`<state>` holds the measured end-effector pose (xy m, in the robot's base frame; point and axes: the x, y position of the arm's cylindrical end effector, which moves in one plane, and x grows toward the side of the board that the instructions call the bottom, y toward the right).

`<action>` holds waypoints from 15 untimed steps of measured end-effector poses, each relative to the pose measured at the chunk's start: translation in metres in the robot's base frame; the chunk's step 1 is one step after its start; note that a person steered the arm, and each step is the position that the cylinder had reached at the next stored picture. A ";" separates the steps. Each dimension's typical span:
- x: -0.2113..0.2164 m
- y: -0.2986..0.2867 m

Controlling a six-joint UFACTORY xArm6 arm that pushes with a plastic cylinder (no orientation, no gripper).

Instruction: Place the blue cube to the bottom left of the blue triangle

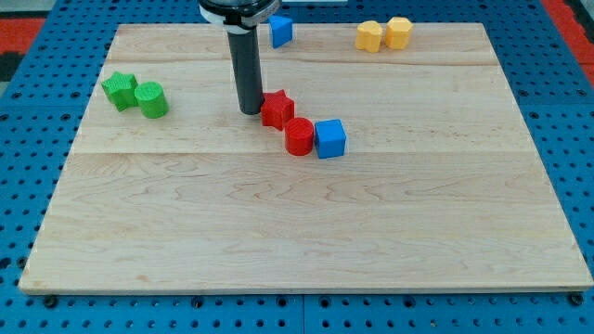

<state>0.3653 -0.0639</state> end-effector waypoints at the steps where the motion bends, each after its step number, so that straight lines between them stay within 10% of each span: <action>1: 0.033 -0.040; 15: 0.094 0.083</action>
<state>0.4592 0.0195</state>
